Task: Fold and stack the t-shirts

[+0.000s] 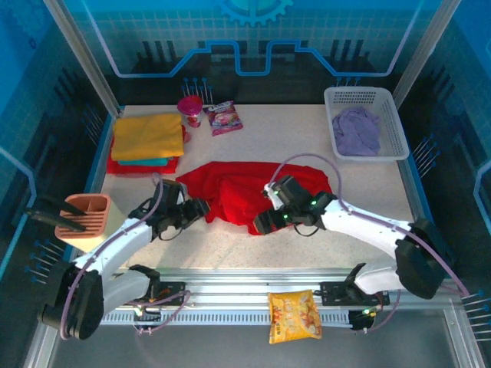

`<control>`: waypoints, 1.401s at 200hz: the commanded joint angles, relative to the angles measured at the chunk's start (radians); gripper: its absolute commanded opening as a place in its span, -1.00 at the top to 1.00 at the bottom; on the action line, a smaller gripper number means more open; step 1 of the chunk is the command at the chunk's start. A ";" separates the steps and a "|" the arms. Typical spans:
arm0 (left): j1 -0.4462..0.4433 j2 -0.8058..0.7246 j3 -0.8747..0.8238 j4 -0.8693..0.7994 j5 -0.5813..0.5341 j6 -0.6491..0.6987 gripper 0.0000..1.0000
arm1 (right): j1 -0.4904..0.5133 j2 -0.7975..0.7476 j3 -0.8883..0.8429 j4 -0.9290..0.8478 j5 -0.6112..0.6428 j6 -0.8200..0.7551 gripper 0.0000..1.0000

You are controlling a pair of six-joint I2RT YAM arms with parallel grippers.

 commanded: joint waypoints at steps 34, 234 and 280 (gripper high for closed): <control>-0.146 0.062 -0.039 0.110 -0.183 0.025 -0.04 | 0.204 0.260 0.130 0.107 0.292 -0.031 -0.67; -0.170 -0.108 0.616 -0.502 -0.528 0.346 1.00 | -0.202 -0.288 0.257 -0.231 0.194 -0.107 1.00; -0.163 -0.091 0.929 -0.586 -0.609 0.486 1.00 | -0.312 -0.347 0.452 -0.357 0.241 -0.175 1.00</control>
